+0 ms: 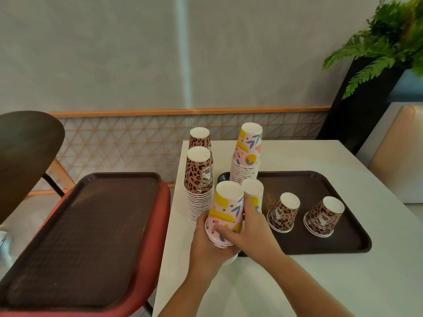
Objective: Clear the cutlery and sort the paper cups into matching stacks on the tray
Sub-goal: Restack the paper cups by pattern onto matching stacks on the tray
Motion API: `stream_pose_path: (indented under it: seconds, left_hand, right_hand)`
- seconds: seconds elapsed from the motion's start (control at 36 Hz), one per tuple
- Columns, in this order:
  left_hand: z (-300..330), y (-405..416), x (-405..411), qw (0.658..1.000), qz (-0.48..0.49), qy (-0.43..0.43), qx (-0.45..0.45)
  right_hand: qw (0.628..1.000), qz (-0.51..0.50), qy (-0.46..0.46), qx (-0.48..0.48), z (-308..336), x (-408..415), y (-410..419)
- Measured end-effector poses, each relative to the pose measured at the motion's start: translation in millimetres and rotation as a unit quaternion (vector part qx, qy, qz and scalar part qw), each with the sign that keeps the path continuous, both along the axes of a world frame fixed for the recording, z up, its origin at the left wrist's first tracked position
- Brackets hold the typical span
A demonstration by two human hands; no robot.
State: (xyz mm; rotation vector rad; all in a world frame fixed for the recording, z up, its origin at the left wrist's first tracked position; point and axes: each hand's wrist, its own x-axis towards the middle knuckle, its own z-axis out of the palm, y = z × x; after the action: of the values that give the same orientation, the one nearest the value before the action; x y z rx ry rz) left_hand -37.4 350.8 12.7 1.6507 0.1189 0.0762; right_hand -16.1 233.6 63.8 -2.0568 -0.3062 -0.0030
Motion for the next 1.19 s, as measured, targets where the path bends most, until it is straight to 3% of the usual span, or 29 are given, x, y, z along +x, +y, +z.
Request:
stream_pose_path:
  seconds: [0.19, 0.47, 0.58, 0.86, 0.97, 1.06, 1.19]
  left_hand:
    - [-3, 2, -3, 1.0, -0.004, 0.024, 0.013]
    - [-8, 4, -4, 0.997, 0.022, 0.063, 0.04]
    - [-5, 4, -2, 0.996, 0.033, 0.066, 0.052]
    - [6, 1, -2, 0.997, 0.031, 0.065, 0.034]
    - [10, 1, -3, 0.998, 0.027, 0.053, 0.017]
    - [13, 1, -3, 0.999, 0.031, 0.038, 0.007]
    - [20, -3, -3, 1.0, 0.027, 0.012, -0.009]
  right_hand:
    - [0.999, -0.031, -0.019, 0.027, 7, 5, -2]
    - [0.966, -0.155, -0.171, 0.113, 56, 33, -26]
    - [0.965, -0.173, -0.176, 0.093, 47, 47, -34]
    - [0.989, -0.138, -0.045, 0.0, -9, 50, -36]
    - [0.968, -0.196, -0.155, -0.02, -3, 30, -31]
    - [0.973, -0.134, -0.186, 0.034, 7, 12, -24]
    - [0.996, 0.026, -0.073, 0.042, 14, -5, -9]
